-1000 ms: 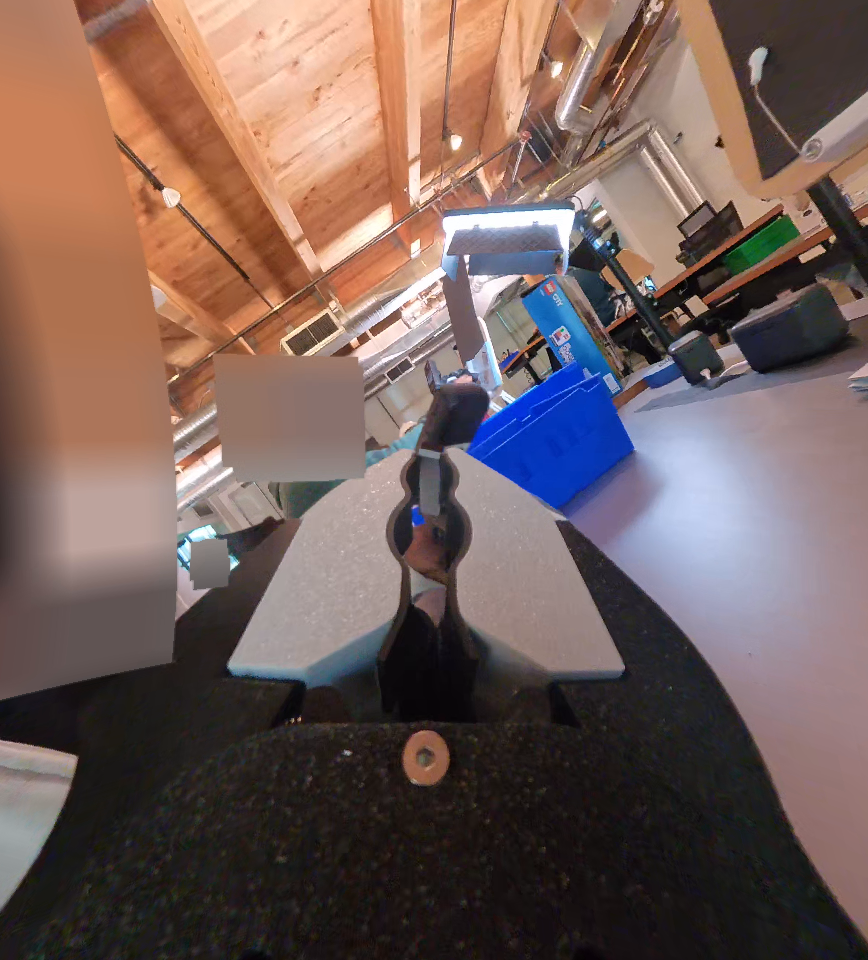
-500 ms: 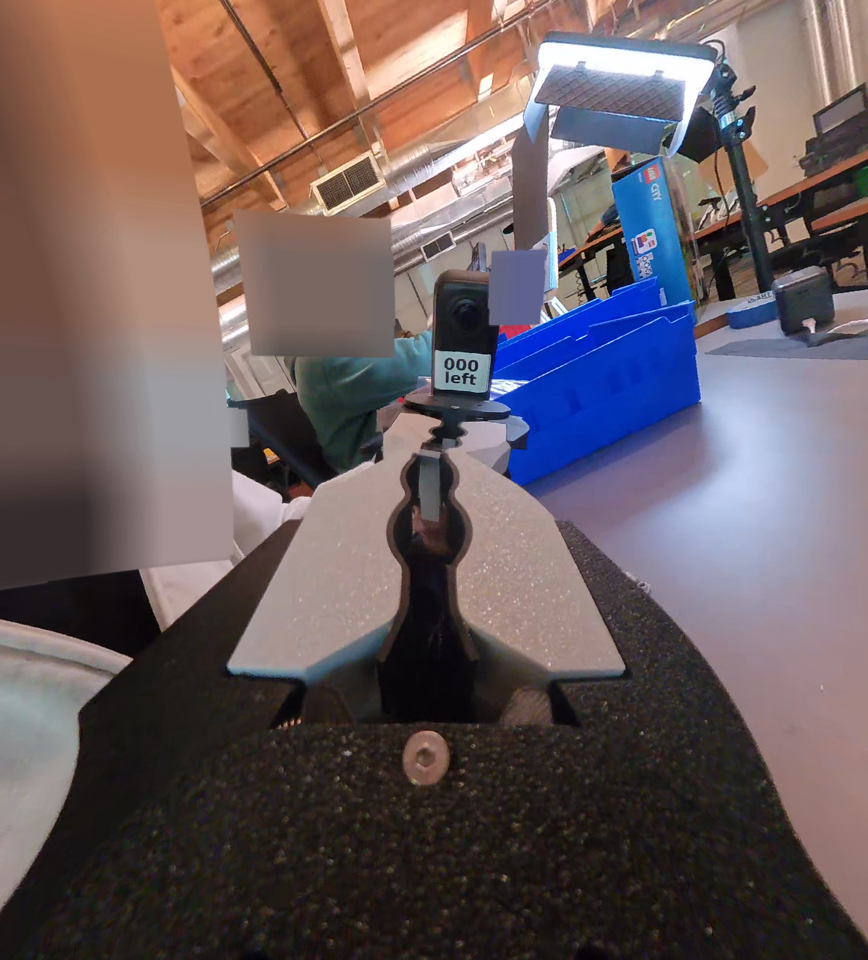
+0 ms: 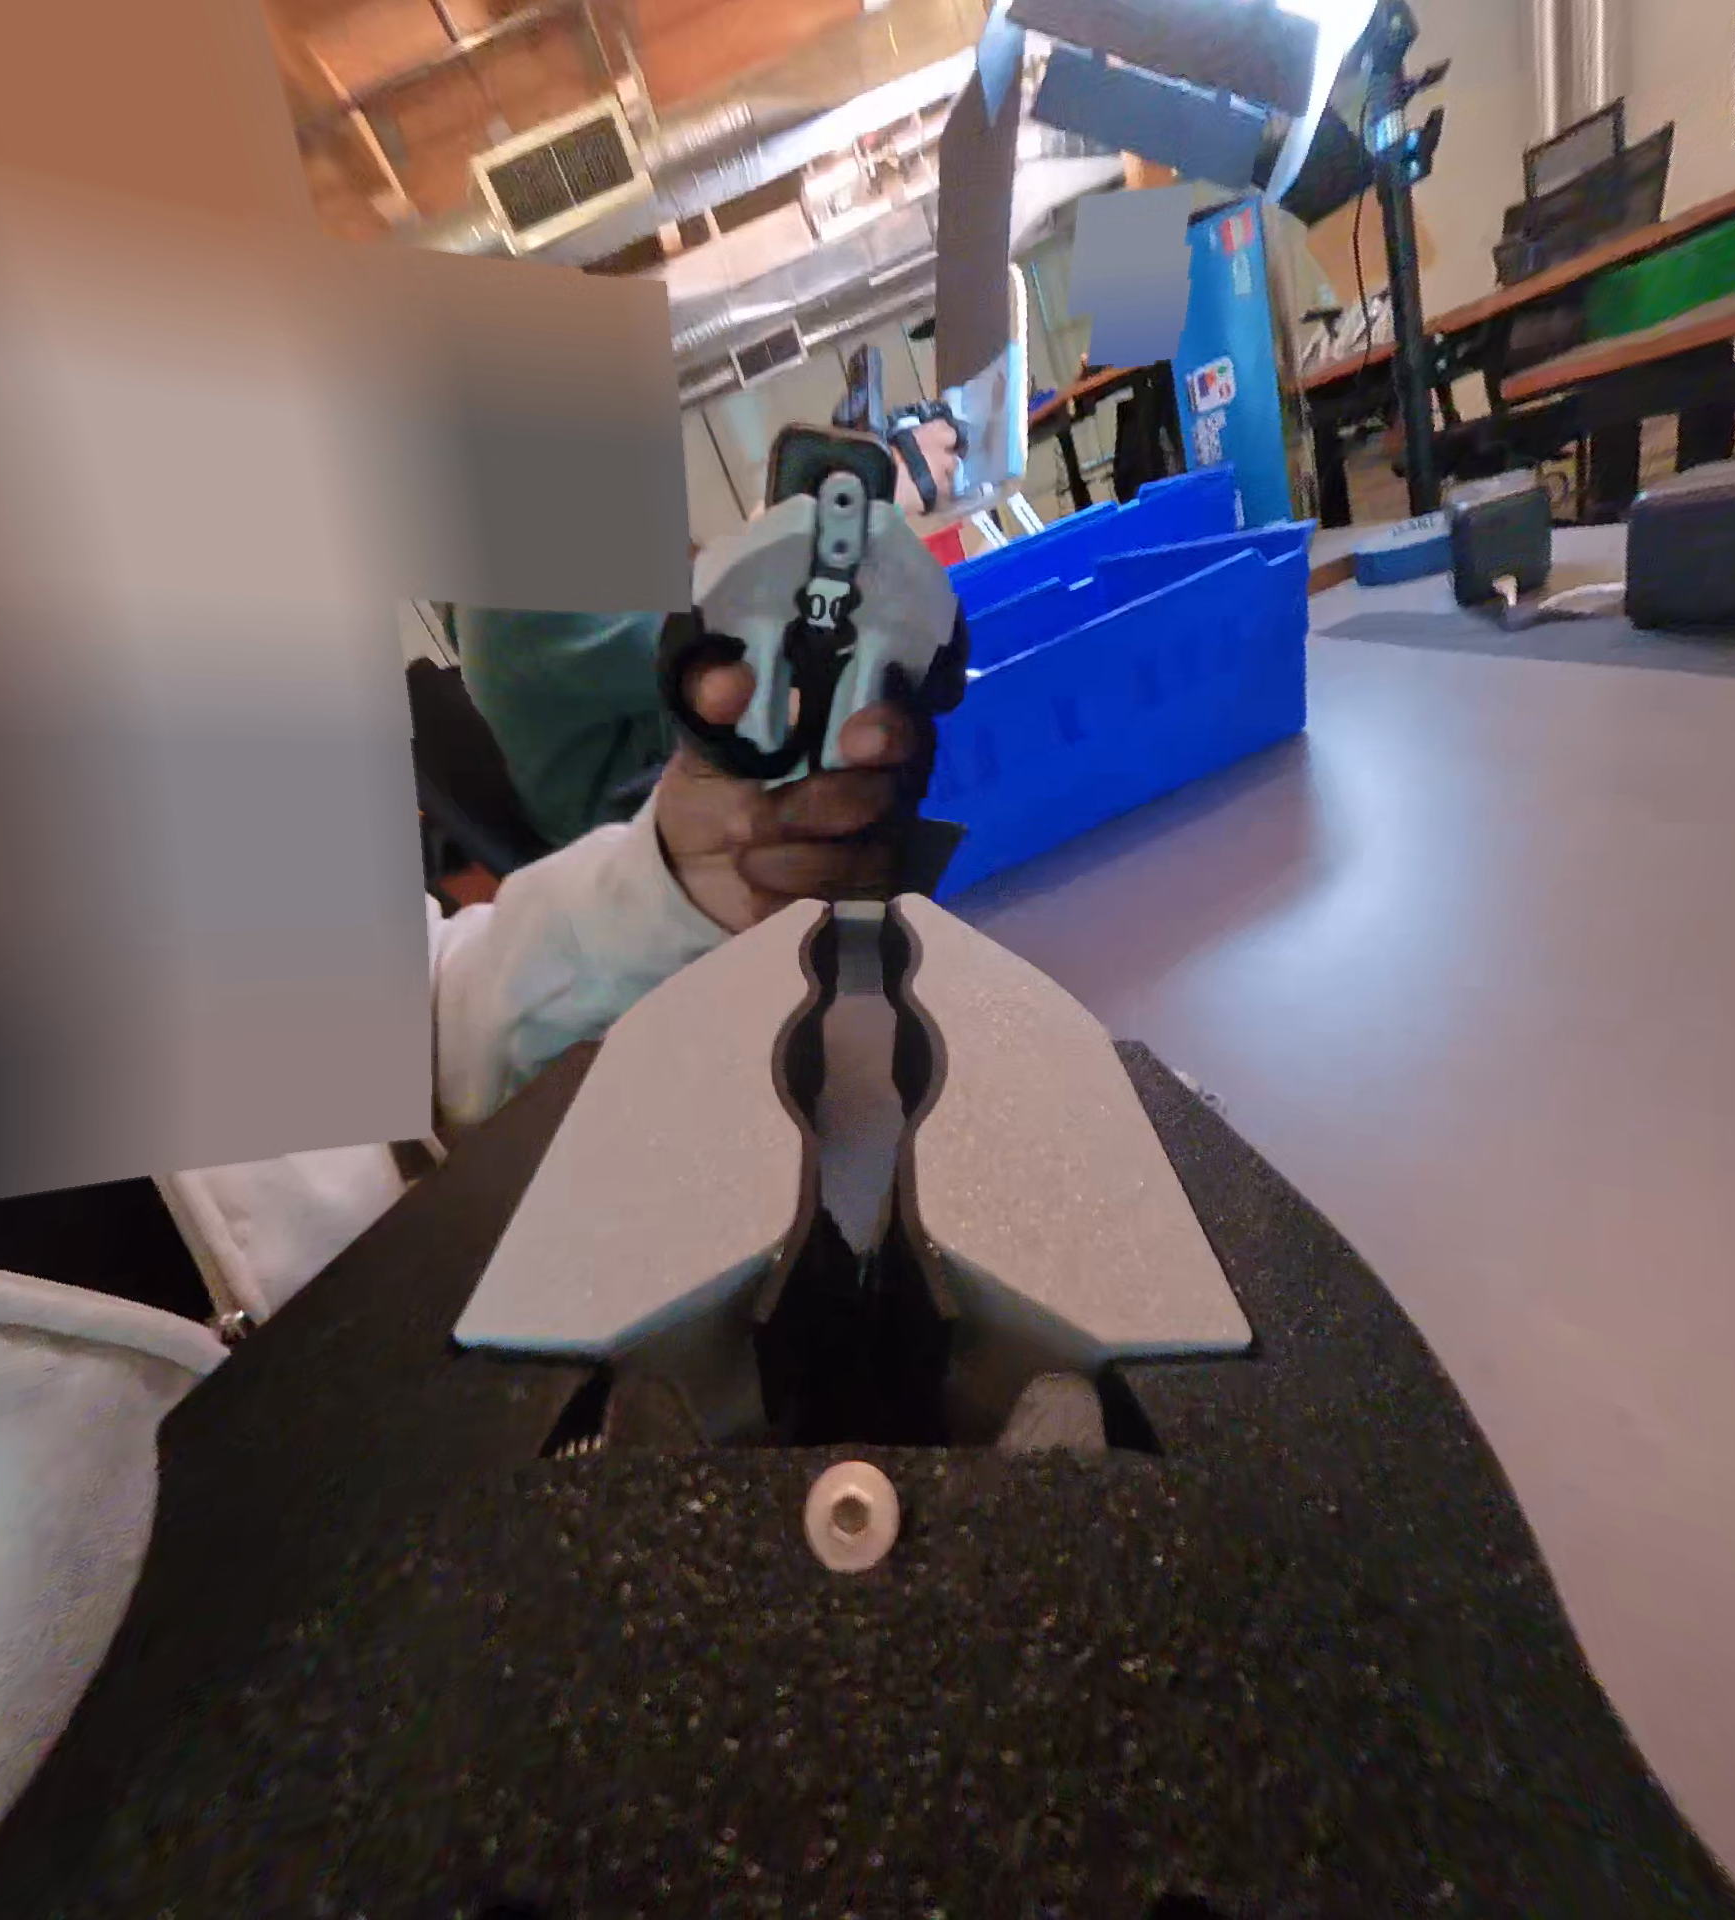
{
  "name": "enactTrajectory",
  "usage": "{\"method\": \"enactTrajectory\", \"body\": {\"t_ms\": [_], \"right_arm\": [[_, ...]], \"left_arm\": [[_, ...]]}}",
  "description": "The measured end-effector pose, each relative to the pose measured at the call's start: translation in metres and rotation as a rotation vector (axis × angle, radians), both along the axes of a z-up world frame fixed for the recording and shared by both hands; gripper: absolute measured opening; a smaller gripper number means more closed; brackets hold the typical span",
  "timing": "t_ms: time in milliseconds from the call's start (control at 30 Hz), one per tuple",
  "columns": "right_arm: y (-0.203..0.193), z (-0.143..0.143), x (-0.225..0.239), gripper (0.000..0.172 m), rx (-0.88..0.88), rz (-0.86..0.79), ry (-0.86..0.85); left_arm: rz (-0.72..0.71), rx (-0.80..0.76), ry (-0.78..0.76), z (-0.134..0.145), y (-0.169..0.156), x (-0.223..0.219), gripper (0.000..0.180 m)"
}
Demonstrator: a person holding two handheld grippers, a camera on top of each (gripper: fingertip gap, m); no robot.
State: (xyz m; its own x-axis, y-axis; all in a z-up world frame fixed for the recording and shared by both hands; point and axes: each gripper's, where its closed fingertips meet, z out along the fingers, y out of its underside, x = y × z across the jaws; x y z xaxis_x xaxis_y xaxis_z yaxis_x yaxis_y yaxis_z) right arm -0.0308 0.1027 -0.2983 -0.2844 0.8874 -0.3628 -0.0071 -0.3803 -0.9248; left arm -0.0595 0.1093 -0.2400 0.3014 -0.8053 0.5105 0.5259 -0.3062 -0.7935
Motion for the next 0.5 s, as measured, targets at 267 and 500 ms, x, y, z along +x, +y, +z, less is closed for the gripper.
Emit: {"method": "enactTrajectory", "body": {"t_ms": [267,500], "right_arm": [[0.012,0.018,0.012,0.007,-0.022,-0.048,0.091],[-0.006,0.008,0.003,0.008,0.073,0.001,0.008]], "left_arm": [[0.465,0.228,0.489,0.053,-0.033,-0.076,0.008],[0.959,-0.158,0.895,0.039,-0.101,-0.21,0.008]]}}
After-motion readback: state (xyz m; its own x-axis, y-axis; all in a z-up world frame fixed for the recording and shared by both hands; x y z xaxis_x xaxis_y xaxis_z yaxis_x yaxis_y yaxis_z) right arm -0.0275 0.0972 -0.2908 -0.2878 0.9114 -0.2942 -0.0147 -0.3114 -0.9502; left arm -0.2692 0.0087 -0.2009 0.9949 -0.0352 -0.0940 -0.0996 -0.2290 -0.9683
